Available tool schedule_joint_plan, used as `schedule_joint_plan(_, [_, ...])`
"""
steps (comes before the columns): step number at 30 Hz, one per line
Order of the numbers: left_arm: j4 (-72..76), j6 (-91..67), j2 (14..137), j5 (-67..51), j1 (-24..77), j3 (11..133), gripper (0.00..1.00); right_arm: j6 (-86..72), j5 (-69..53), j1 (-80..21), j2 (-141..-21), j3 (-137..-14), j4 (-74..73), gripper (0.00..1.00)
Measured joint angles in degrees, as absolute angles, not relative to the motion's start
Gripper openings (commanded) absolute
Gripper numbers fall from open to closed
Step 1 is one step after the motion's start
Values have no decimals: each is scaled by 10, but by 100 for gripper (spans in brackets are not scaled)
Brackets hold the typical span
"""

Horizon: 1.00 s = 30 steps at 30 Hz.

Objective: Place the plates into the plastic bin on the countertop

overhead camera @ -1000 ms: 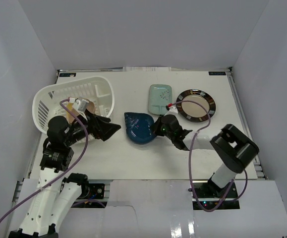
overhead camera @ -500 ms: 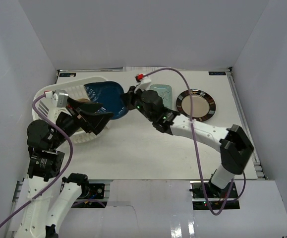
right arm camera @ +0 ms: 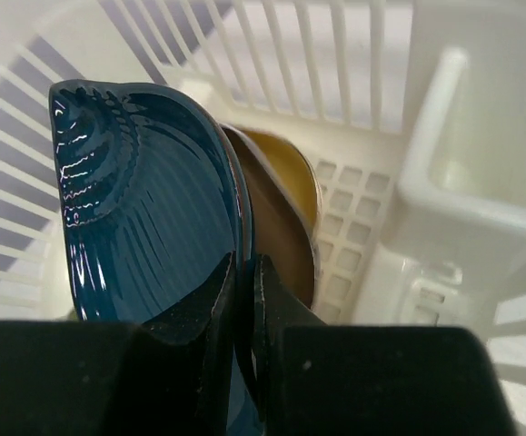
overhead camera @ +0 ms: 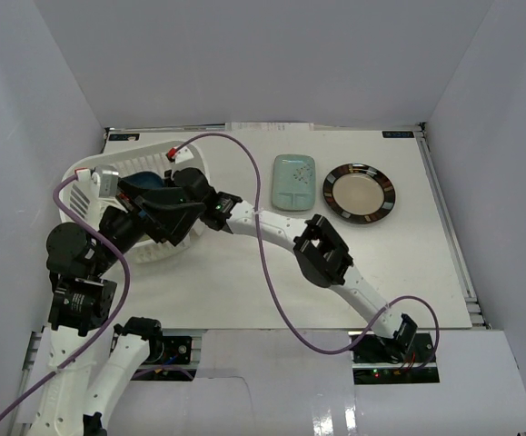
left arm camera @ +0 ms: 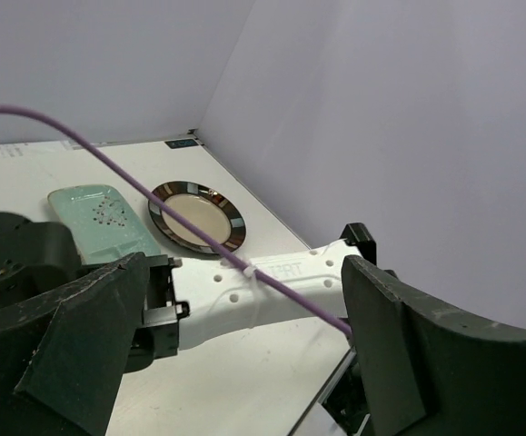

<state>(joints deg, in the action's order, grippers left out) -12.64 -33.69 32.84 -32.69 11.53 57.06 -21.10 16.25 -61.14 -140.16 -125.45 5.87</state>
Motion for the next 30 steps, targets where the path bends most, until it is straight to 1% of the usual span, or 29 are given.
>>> schedule_joint_plan(1, [-128,-337,328,-324,115,571,98,-218,163,-611,-1411,-1256,54,21])
schedule_joint_plan(3, [-129,-338,328,-321,116,570,98,-241,165,-611,-1422,-1256,46,31])
schedule_joint_plan(4, [-130,-339,328,-320,116,569,98,-248,167,-611,-1422,-1256,46,39])
schedule_joint_plan(6, [-133,-339,328,-316,116,568,98,-260,172,-609,-1418,-1255,63,45])
schedule_joint_plan(7, [-135,-339,329,-312,116,567,98,-264,173,-609,-1411,-1249,75,50])
schedule_joint_plan(11, [-169,-328,333,-274,117,568,98,-265,175,-608,-1357,-1199,102,60])
schedule_joint_plan(14, [-209,-309,345,-232,117,569,98,-250,173,-607,-1283,-1127,128,61])
schedule_joint_plan(16, [-229,-297,349,-206,117,565,98,-240,172,-603,-1198,-1025,156,61])
schedule_joint_plan(19, [-242,-279,341,-183,117,540,98,-236,164,-589,-1049,-831,219,53])
schedule_joint_plan(20, [-244,-274,337,-181,117,531,98,-241,163,-578,-1003,-766,239,44])
schedule_joint_plan(21, [-250,-267,333,-180,117,519,98,-247,164,-563,-961,-705,252,42])
schedule_joint_plan(22, [-250,-261,329,-180,117,505,98,-258,159,-537,-919,-638,268,41])
schedule_joint_plan(23, [-251,-256,327,-181,117,492,98,-270,156,-506,-885,-576,280,41])
schedule_joint_plan(25, [-252,-247,320,-187,117,463,98,-291,153,-442,-842,-471,286,45])
schedule_joint_plan(26, [-251,-244,316,-189,117,449,98,-298,154,-410,-832,-433,284,47])
schedule_joint_plan(27, [-250,-241,309,-195,117,434,98,-308,150,-380,-827,-396,282,53])
schedule_joint_plan(30, [-243,-237,288,-215,117,392,98,-334,127,-322,-824,-331,264,58])
